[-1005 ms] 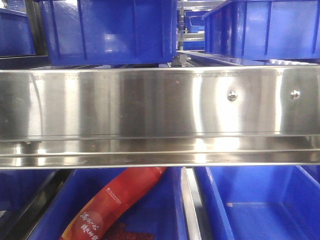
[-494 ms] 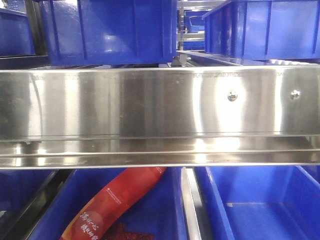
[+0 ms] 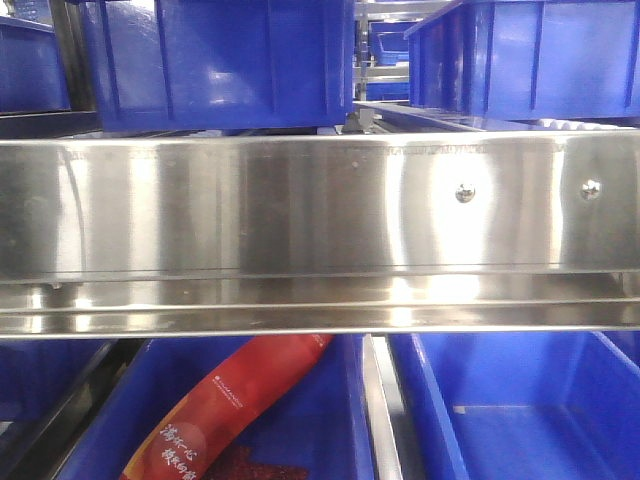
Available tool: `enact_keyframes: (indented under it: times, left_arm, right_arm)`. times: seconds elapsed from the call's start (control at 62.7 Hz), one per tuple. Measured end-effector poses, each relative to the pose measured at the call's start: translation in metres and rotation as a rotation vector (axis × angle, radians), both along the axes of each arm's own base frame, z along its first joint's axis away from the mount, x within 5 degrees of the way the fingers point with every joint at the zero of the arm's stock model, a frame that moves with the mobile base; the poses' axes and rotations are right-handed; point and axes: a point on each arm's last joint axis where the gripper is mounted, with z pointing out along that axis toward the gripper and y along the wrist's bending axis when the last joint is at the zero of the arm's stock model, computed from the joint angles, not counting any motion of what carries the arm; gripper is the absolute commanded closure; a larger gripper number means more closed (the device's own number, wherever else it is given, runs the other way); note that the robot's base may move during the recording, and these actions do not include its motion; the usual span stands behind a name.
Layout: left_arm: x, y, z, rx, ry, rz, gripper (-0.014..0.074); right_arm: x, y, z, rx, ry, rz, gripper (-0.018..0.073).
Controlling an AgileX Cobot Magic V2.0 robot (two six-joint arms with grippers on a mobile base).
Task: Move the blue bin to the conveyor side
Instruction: 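Pull the held blue bin back out of the shelf with both grippers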
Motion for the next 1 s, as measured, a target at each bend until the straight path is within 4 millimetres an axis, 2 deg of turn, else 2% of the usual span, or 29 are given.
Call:
enact_keyframes:
  times: [1.005]
  left_arm:
    - [0.0000, 0.0002, 0.0000, 0.001, 0.000, 0.001, 0.0616]
  right_arm:
    - [0.0002, 0.0000, 0.0000, 0.000, -0.002, 0.000, 0.0638]
